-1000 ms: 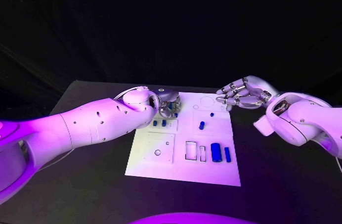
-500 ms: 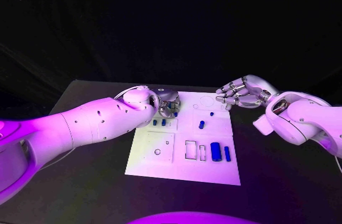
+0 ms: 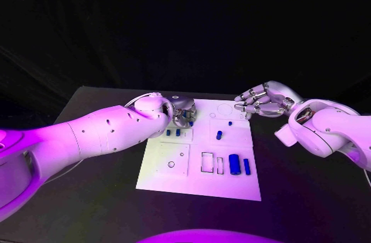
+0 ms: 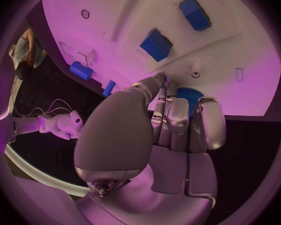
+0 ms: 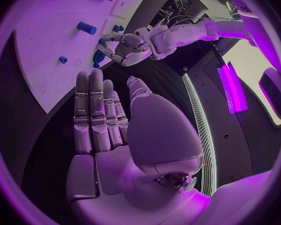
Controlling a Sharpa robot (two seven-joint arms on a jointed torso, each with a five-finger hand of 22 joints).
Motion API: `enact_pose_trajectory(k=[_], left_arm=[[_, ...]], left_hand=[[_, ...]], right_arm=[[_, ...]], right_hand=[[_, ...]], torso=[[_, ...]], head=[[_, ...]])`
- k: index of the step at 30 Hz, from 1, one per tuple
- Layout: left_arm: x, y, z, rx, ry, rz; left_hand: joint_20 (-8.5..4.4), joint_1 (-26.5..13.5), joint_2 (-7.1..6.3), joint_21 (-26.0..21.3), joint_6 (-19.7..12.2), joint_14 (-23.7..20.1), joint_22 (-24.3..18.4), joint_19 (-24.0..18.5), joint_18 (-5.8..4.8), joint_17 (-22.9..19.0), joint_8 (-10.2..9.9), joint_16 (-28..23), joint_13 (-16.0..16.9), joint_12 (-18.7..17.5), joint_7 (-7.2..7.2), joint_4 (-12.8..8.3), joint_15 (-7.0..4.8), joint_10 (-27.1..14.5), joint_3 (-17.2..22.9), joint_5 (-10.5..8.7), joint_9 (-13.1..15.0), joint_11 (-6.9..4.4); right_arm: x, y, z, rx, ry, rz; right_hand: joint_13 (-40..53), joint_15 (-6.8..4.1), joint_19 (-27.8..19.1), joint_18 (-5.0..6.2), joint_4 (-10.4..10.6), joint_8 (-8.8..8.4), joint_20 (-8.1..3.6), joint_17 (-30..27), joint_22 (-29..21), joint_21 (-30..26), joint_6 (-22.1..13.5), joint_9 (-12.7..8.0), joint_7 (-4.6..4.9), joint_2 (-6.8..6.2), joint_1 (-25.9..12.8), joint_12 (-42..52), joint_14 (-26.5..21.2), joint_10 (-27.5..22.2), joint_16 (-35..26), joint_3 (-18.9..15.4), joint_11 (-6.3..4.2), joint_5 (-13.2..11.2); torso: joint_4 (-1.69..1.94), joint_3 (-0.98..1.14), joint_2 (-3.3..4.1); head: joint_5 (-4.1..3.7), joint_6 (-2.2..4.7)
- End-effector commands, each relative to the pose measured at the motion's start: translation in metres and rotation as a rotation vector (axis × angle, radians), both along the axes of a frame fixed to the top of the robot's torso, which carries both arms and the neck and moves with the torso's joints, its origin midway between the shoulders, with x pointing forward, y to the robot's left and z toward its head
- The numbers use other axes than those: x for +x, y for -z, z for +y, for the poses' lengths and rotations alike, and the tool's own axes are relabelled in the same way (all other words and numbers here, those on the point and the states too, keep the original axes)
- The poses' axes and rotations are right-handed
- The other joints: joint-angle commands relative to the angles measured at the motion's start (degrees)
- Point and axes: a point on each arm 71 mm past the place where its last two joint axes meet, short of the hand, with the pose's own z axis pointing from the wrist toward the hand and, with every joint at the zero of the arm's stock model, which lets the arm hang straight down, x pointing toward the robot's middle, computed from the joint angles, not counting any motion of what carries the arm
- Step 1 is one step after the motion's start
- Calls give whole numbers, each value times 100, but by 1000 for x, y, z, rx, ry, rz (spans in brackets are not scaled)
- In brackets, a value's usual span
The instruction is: Assemble the parts on the task board
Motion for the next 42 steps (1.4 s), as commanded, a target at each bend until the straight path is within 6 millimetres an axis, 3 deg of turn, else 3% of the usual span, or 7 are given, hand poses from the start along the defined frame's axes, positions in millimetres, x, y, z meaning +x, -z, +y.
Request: enact_pose_trajectory(k=[1,3,5,7,26,33,42], left_arm=[[-3,5,-2,6,17,32],[-3,5,-2,5,18,34],[-3,5,-3,4,20,34],[-3,5,-3,3,22,36],[-3,4,-3,-23,28,43],[-2,2,-1,-39,16,19],[-2,-2,2,-77,13,-6]], left_hand=[[25,-60,-19,20,-21,27,65,31,-94,-15,-22,26,0,-21,9,-3,15,42,24,-7,-6,-1],[27,-62,-14,23,-12,28,69,32,-94,-11,-24,32,0,-28,3,-8,15,52,33,-7,-6,-3],[25,-80,-3,33,44,30,81,29,-94,-21,-26,46,2,-54,-19,-39,2,122,53,-280,-4,-20],[20,-80,21,44,92,34,95,33,-96,-19,-21,59,9,-62,-32,-65,-6,182,74,-351,0,-37],[-18,-124,107,129,263,66,197,76,-117,1,-55,135,39,-179,-68,-177,-50,427,155,-360,2,-90],[-78,79,291,248,546,111,338,157,-150,66,8,216,100,-199,-115,-435,-117,695,347,-363,49,-159],[-102,65,242,308,643,137,407,189,-165,81,-53,261,149,-292,-113,-668,-125,814,539,-358,44,-161]], right_arm=[[-1,0,1,-1,-12,-3],[0,0,1,-1,-12,-3],[0,0,1,-1,-12,-3],[0,0,1,-1,-12,-3],[0,0,2,-1,-13,-2],[0,0,2,-1,-14,-3],[0,0,2,-1,-14,-4]], right_hand=[[-7,3,30,29,10,30,-8,6,-7,-19,-12,0,2,24,7,-6,29,-31,-24,30,-16,40],[-7,3,30,29,10,30,-8,6,-7,-19,-12,0,2,24,7,-6,29,-31,-24,30,-16,40],[-7,3,30,29,10,30,-8,6,-7,-19,-12,0,2,24,7,-6,29,-31,-24,30,-16,40],[-7,3,30,29,10,30,-8,6,-7,-19,-12,0,2,24,7,-6,29,-31,-24,30,-16,40],[-12,2,33,29,7,36,-9,8,-12,-22,-8,1,0,24,14,-4,33,-30,-31,36,-18,42],[-13,2,34,29,7,37,-9,8,-13,-23,-7,1,-1,24,14,-3,34,-29,-32,36,-18,42],[-14,2,34,29,6,38,-9,8,-14,-23,-6,1,-1,24,15,-3,35,-29,-34,37,-18,42]], torso=[[0,2,3],[1,1,1],[1,2,1],[3,3,2],[-3,3,2],[-5,3,4],[-1,0,1]], head=[[-7,-7],[-4,-6],[3,-11],[-7,-11],[-4,-6],[-4,-5],[-7,18]])
